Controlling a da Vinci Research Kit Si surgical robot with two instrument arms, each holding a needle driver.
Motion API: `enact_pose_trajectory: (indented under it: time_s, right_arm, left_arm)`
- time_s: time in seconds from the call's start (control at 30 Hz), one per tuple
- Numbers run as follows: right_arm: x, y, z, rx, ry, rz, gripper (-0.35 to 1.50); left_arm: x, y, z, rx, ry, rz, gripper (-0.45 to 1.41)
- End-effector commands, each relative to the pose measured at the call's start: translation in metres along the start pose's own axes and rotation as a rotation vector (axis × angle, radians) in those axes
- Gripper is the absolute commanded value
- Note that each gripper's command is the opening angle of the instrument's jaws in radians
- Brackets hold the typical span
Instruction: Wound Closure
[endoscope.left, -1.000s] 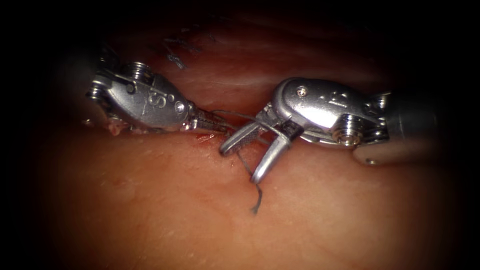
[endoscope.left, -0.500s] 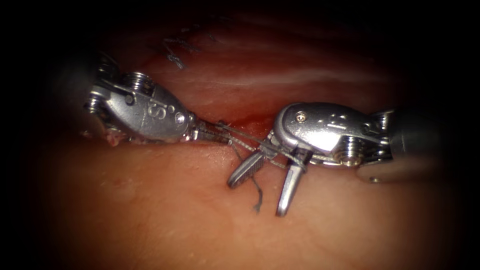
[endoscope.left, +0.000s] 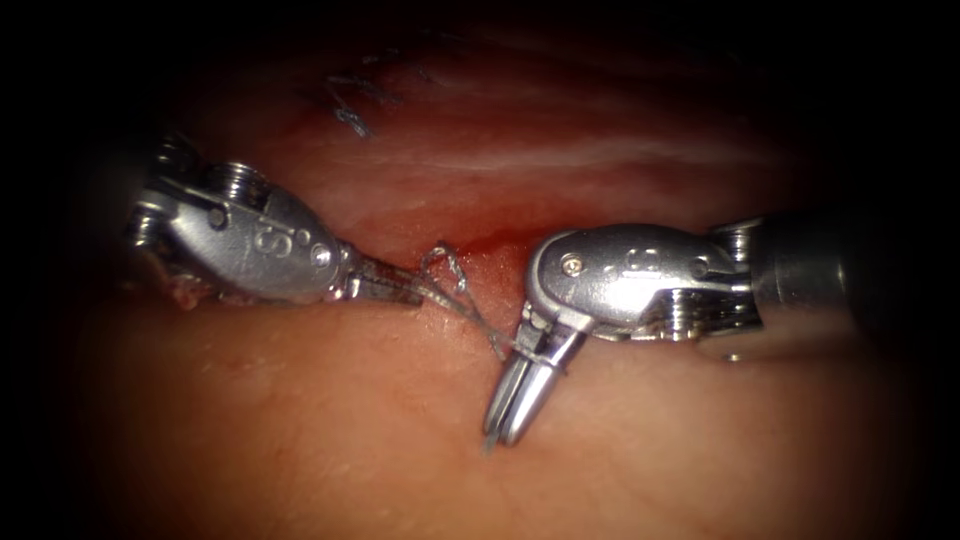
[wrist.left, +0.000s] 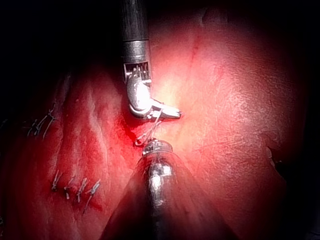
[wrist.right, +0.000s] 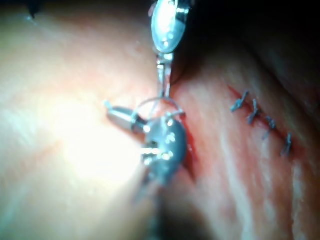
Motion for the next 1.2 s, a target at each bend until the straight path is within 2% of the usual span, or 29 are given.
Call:
enact_pose_trajectory:
  time_s: [0.03, 0.13, 0.17, 0.3, 0.4, 0.43, 0.47, 0.53, 0.73, 0.87, 1.2]
  right_arm:
    - [0.0002, 0.0009, -0.0001, -0.011, 0.008, -0.001, -0.35]
    - [0.0012, 0.0014, -0.0016, -0.069, 0.031, 0.003, -0.35]
    - [0.0022, 0.0019, -0.0032, -0.121, 0.059, 0.011, -0.35]
    - [0.0035, 0.0028, -0.007, -0.251, 0.122, 0.034, -0.35]
    - [0.0023, 0.0051, -0.0101, -0.412, 0.149, 0.064, -0.35]
    - [0.0023, 0.0051, -0.0101, -0.412, 0.149, 0.064, -0.35]
    - [0.0015, 0.0059, -0.0106, -0.465, 0.152, 0.075, -0.35]
    - [0.0009, 0.0065, -0.0109, -0.506, 0.155, 0.083, -0.35]
    - [-0.0003, 0.007, -0.0107, -0.481, 0.149, 0.087, -0.35]
    - [-0.0004, 0.0069, -0.0106, -0.496, 0.148, 0.088, -0.35]
    - [-0.0022, 0.0076, -0.0103, -0.537, 0.133, 0.086, -0.35]
  left_arm:
    - [-0.0001, 0.0005, 0.0006, -0.001, 0.001, 0.001, -0.45]
    - [-0.0004, 0.0013, 0.0003, -0.003, -0.001, 0.006, -0.45]
    - [-0.0007, 0.0018, 0.0, -0.004, 0.0, 0.004, -0.45]
    - [-0.0016, 0.0037, -0.0007, -0.004, 0.0, -0.001, -0.45]
    - [-0.0007, 0.0061, -0.0015, -0.005, 0.001, 0.001, -0.45]
    - [-0.0007, 0.0061, -0.0015, -0.005, 0.001, 0.001, -0.45]
    - [0.0, 0.0071, -0.0016, -0.003, 0.0, -0.002, -0.45]
    - [0.001, 0.0081, -0.0019, -0.003, 0.0, -0.005, -0.45]
    - [0.0068, 0.0125, -0.0056, -0.009, 0.02, -0.004, -0.45]
    - [0.0087, 0.014, -0.0064, -0.009, 0.03, 0.002, -0.45]
    - [0.0099, 0.0163, -0.0072, -0.015, 0.039, 0.018, -0.45]
